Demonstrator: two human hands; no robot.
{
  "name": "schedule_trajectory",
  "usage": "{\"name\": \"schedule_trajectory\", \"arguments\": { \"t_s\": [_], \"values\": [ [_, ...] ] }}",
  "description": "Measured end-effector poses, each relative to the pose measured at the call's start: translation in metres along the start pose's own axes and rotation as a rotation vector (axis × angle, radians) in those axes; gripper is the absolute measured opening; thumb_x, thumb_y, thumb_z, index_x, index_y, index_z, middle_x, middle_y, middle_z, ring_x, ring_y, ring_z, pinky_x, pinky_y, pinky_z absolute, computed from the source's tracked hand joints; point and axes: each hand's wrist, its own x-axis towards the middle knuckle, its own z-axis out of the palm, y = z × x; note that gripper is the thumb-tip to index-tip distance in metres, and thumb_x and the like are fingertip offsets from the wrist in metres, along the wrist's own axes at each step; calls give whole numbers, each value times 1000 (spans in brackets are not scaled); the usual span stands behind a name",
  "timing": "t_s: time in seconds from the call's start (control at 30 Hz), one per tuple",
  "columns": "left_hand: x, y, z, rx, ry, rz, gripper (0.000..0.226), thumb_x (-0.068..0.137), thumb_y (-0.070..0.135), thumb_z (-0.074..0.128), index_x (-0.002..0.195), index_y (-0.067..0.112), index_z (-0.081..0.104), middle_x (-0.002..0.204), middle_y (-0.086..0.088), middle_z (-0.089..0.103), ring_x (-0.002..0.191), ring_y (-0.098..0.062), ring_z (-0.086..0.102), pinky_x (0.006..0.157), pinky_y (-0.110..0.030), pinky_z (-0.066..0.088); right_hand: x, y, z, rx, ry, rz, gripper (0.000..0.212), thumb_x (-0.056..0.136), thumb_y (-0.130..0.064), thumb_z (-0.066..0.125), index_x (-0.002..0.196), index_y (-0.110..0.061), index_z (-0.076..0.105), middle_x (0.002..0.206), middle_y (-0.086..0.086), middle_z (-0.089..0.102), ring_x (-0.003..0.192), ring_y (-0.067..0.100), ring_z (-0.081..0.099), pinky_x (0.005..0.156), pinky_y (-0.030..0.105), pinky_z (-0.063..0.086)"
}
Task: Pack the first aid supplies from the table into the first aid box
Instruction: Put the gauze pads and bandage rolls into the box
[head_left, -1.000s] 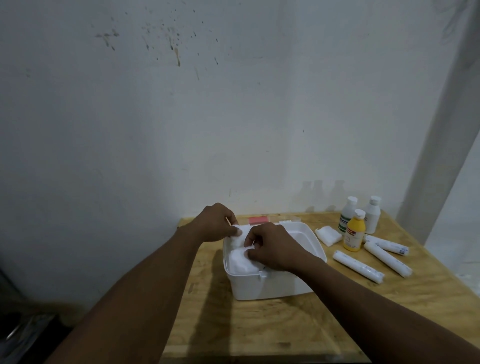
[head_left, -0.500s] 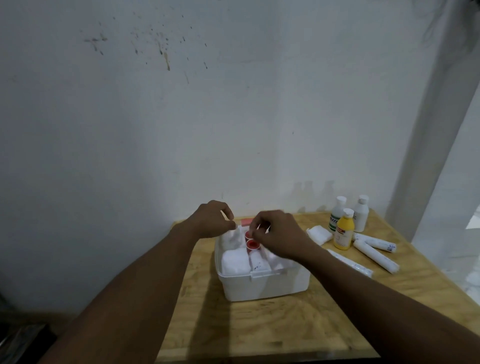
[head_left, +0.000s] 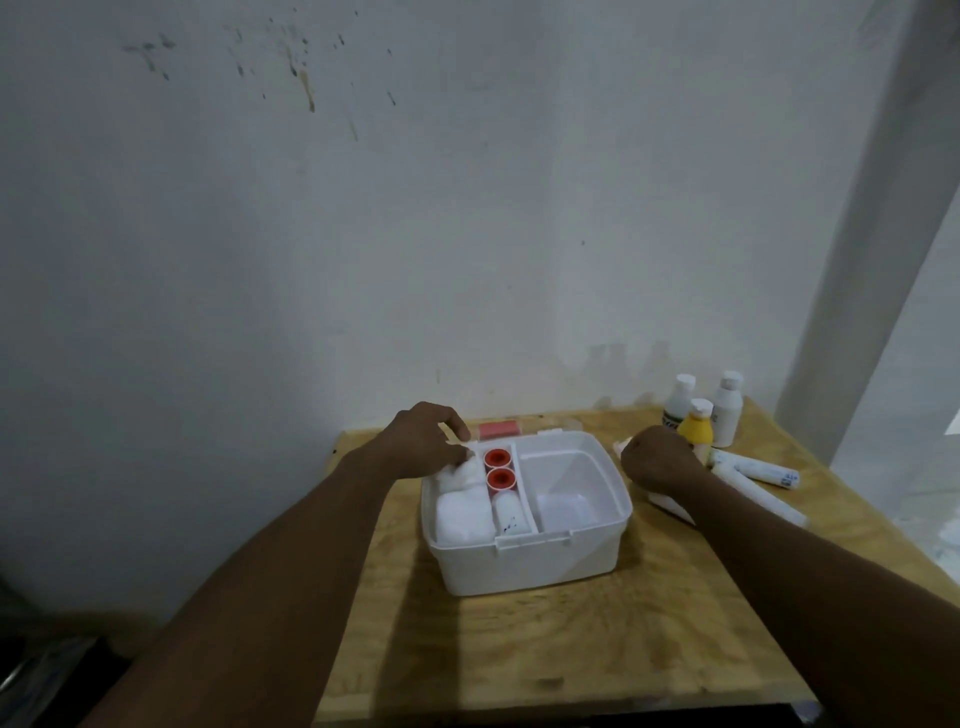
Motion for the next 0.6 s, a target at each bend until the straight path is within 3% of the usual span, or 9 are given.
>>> {"name": "schedule_trajectory", "arguments": {
  "t_s": [0.07, 0.13, 0.2, 0.23, 0.27, 0.33, 0.4, 0.5, 0.6],
  "values": [
    [1, -2, 2, -21, 8, -8, 19, 80, 26, 82, 96, 20, 73, 94, -1, 65, 77, -8, 57, 60, -21, 42, 19, 11, 14, -49, -104, 2, 28, 74, -44, 46, 80, -17, 48, 95, 6, 67, 82, 22, 61, 51, 26, 34],
    [1, -1, 3, -34, 14, -10, 19, 81, 25, 81, 97, 18, 74, 87, 3, 61, 76, -7, 54, 59, -20, 40, 16, 9, 16, -42, -133, -3, 36, 63, -50, 53, 78, -18, 48, 88, 5, 63, 83, 22, 63, 51, 25, 34],
    [1, -1, 4, -45, 22, -7, 20, 82, 25, 80, 99, 15, 74, 83, 7, 58, 74, -7, 52, 59, -20, 39, 7, 3, 13, -74, -129, -55, 40, 68, -49, 59, 88, -15, 58, 98, 12, 64, 91, 25, 64, 58, 26, 38],
    [0, -1, 5, -49, 27, -8, 21, 82, 26, 80, 99, 15, 74, 83, 9, 58, 74, -6, 52, 59, -20, 39, 3, 1, 11, -78, -118, -65, 32, 72, -46, 60, 84, -18, 58, 99, 12, 64, 91, 25, 64, 57, 26, 37],
    [0, -1, 5, -54, 31, -10, 21, 82, 27, 81, 98, 14, 74, 83, 9, 59, 75, -6, 52, 60, -20, 39, 2, 1, 11, -58, -92, -65, 23, 74, -44, 61, 73, -22, 51, 91, 9, 62, 86, 24, 63, 54, 24, 34],
    [-2, -2, 4, -85, 40, -23, 21, 82, 31, 81, 94, 15, 75, 89, 9, 64, 81, -7, 56, 65, -22, 43, -1, -1, 8, 12, -8, -8, 33, 81, -37, 60, 61, -22, 39, 68, 0, 52, 68, 19, 57, 47, 24, 28],
    [-4, -3, 3, -131, 44, -39, 22, 82, 36, 80, 91, 17, 74, 96, 5, 68, 89, -13, 61, 72, -28, 51, -7, -8, 1, 84, 156, 12, 37, 86, -29, 59, 56, -15, 43, 59, 0, 47, 62, 20, 52, 47, 26, 30],
    [-11, -5, 0, -189, 38, -84, 22, 85, 37, 77, 93, 17, 72, 101, 1, 67, 93, -21, 64, 73, -35, 59, -26, -29, -22, 304, 363, 14, 15, 77, -19, 69, 64, -10, 65, 68, 5, 65, 71, 24, 63, 62, 27, 46],
    [-20, -7, -3, -211, 30, -139, 22, 89, 35, 73, 99, 16, 68, 105, -4, 66, 95, -26, 67, 71, -35, 60, -42, -56, -44, 519, 416, -7, 13, 70, -14, 75, 63, -19, 66, 73, 3, 70, 73, 21, 67, 68, 31, 53]
  ]
}}
